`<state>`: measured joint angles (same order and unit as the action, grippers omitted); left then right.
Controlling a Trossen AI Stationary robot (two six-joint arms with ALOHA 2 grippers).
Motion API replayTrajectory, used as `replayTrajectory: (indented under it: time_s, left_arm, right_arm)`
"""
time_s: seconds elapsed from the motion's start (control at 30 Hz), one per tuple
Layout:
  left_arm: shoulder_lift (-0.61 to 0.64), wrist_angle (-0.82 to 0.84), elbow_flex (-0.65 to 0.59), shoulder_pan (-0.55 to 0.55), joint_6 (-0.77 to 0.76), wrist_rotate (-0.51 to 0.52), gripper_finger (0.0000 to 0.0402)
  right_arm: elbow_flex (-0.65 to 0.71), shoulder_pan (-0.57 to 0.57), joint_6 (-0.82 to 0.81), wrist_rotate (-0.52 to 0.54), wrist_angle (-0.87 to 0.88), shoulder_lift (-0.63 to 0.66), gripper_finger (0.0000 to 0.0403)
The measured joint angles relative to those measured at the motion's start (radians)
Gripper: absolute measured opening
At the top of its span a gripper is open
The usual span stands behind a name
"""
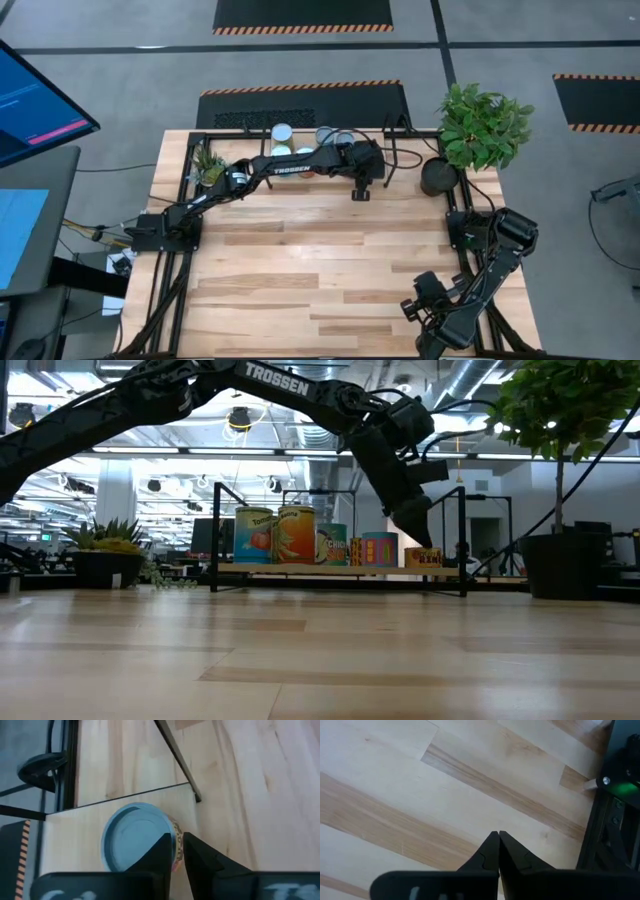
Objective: Pick and place cans onto a shelf
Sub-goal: Put the canned pineapple on the shelf, then return to Home Position
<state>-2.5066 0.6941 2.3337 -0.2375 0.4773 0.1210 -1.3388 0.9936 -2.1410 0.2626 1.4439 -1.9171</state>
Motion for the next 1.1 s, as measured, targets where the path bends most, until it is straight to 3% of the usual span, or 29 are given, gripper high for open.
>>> replayTrajectory:
  time_s: [0.3,0.53,0.77,0.87,0.97,1.1]
  left_arm:
    - [0.006,0.017,0.021,0.005,-0.014,0.048,0.0064]
    - [0.167,0.118,0.021,0.080,-0.063,0.040,0.0062]
    - [0.384,0.359,0.021,0.196,-0.269,0.078,0.0062]
    - [0.466,0.496,0.021,0.236,-0.294,0.079,0.0062]
    - [0.528,0.618,0.020,0.272,-0.445,0.054,0.0062]
    - [0.583,0.766,0.021,0.326,-0.602,0.008,0.0062]
  right_arm:
    - [0.000,0.000,0.001,0.000,-0.023,0.000,0.0014]
    - [0.000,0.001,0.003,0.000,-0.027,0.000,0.0023]
    - [0.000,-0.003,0.024,-0.025,-0.076,0.000,0.0022]
    - [0.000,-0.006,0.183,-0.074,-0.125,0.000,0.0025]
    - [0.000,-0.006,0.285,-0.101,-0.178,0.000,0.0026]
    - [0.000,-0.023,0.233,-0.073,-0.185,0.000,0.0024]
